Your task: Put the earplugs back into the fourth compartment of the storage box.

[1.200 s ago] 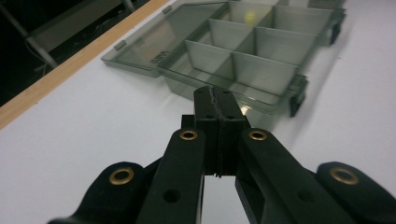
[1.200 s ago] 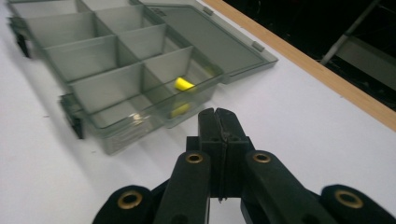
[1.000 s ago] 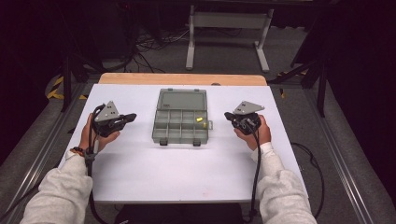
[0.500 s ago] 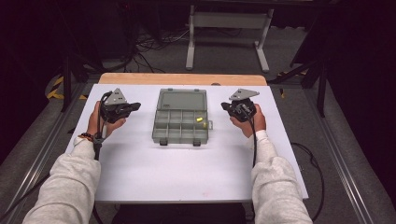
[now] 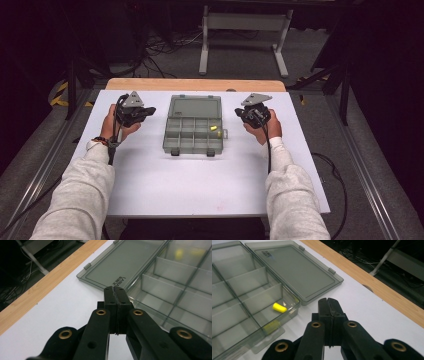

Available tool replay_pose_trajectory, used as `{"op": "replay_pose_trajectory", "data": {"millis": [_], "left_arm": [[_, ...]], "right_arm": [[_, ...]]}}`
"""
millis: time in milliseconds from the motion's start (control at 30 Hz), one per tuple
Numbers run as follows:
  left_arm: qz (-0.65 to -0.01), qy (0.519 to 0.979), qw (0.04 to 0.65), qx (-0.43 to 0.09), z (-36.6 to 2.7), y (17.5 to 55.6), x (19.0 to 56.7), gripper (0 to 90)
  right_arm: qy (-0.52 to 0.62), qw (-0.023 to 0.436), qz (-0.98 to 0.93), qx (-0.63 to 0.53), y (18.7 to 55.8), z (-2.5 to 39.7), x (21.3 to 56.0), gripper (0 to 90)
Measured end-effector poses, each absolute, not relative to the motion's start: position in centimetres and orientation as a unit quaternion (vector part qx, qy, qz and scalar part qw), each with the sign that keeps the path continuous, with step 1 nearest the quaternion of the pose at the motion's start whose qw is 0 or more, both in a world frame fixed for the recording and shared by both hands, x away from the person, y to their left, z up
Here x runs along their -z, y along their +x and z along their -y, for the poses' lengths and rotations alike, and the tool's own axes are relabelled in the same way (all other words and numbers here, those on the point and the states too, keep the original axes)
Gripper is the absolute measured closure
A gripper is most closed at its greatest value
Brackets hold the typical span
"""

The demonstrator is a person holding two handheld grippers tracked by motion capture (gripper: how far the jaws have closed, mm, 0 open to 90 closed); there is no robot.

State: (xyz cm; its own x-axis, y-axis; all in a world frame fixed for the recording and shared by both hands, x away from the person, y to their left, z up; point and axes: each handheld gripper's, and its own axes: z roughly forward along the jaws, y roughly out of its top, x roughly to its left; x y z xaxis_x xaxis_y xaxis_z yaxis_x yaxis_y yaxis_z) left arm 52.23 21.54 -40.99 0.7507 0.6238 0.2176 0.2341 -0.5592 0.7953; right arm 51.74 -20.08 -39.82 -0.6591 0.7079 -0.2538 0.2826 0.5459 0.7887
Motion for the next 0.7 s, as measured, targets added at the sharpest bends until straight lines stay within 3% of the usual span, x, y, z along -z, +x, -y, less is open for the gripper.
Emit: {"op": "replay_pose_trajectory", "data": {"millis": [700], "left_arm": [[-0.268, 0.856, 0.365, -0.25, -20.0, 54.9, 41.6, 90.0]], "right_arm": [[0.3, 0.279, -0.836, -0.366, 54.4, 17.8, 39.2, 90.0]]}}
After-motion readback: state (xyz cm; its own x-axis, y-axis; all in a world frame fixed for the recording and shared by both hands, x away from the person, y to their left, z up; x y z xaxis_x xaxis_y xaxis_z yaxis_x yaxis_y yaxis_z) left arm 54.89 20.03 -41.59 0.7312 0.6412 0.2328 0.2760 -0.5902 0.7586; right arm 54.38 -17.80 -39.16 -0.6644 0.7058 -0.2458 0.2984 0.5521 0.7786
